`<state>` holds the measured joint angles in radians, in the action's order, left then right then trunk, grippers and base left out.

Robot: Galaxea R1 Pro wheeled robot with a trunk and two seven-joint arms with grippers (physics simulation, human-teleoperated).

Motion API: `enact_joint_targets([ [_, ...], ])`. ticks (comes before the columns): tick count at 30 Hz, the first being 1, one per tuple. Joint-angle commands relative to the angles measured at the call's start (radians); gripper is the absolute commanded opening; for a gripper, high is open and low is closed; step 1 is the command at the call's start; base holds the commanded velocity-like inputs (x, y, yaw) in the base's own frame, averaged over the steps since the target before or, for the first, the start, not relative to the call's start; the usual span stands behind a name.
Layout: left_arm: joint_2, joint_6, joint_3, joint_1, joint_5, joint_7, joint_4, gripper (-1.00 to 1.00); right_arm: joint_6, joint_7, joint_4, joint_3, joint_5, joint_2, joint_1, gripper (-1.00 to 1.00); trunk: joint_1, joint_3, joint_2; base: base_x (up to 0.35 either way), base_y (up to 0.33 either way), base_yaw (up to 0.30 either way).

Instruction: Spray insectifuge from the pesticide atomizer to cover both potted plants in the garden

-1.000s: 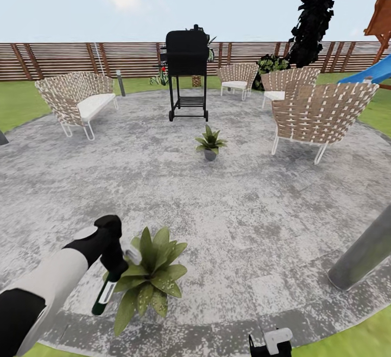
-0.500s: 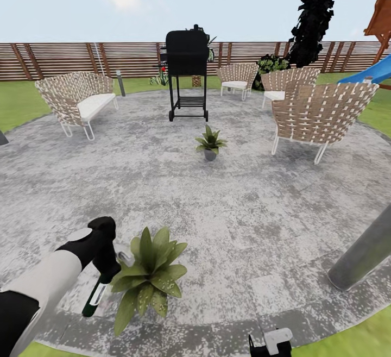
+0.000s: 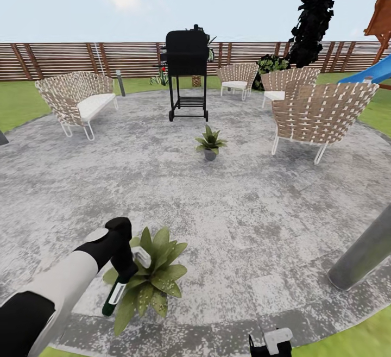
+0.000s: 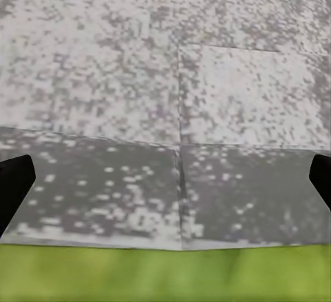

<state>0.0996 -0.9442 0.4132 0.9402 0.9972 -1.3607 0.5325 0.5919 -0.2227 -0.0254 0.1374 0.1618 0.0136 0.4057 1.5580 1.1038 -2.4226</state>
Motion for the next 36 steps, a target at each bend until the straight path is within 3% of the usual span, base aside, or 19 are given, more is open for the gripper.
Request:
enact_joint_targets([
  [1,0.006,-0.009,0.003,-0.003,0.006,-0.01,0.001,-1.0,0.0,-0.01,0.002,0.007,0.007,0.0,0.001,1.0,0.0,0.001,0.0,0.0,0.0,0.0],
  [3,0.018,-0.009,0.003,-0.009,0.006,-0.009,0.0,-1.0,0.0,-0.01,0.001,0.006,0.007,0.0,0.001,1.0,0.0,0.001,0.0,0.0,0.0,0.0],
  [8,0.087,-0.007,-0.002,-0.015,0.005,-0.009,0.0,-1.0,0.0,-0.01,0.002,0.006,0.007,0.0,0.001,1.0,0.0,0.001,0.0,0.0,0.0,0.0],
  [16,0.138,-0.005,0.0,-0.017,0.005,-0.009,-0.004,-1.0,0.0,-0.01,0.002,0.007,0.007,0.0,0.001,1.0,0.0,0.001,0.0,0.0,0.0,0.0],
  [20,0.134,0.021,0.003,-0.018,0.004,-0.008,-0.009,-1.0,0.0,-0.01,0.002,0.007,0.007,0.001,0.001,1.0,0.0,0.001,0.0,0.0,0.0,0.0],
  [24,0.104,0.03,0.003,-0.02,0.003,-0.006,-0.011,-1.0,0.0,-0.01,0.002,0.007,0.007,0.001,0.001,1.0,0.0,0.001,0.0,0.0,0.0,0.0],
  [27,0.1,0.031,0.002,-0.03,0.005,-0.006,-0.012,-1.0,0.0,-0.01,0.002,0.007,0.007,0.001,0.001,1.0,0.0,0.001,0.0,0.0,0.0,0.0],
  [30,0.109,0.032,0.001,-0.05,0.006,-0.006,-0.014,-1.0,0.0,-0.01,0.002,0.007,0.007,0.0,0.001,1.0,0.0,0.001,0.0,0.0,0.0,0.0],
  [36,0.17,0.069,-0.006,-0.07,-0.002,-0.005,-0.011,-1.0,0.0,-0.01,0.002,0.007,0.007,0.001,0.001,1.0,0.0,0.001,0.0,0.0,0.0,0.0],
])
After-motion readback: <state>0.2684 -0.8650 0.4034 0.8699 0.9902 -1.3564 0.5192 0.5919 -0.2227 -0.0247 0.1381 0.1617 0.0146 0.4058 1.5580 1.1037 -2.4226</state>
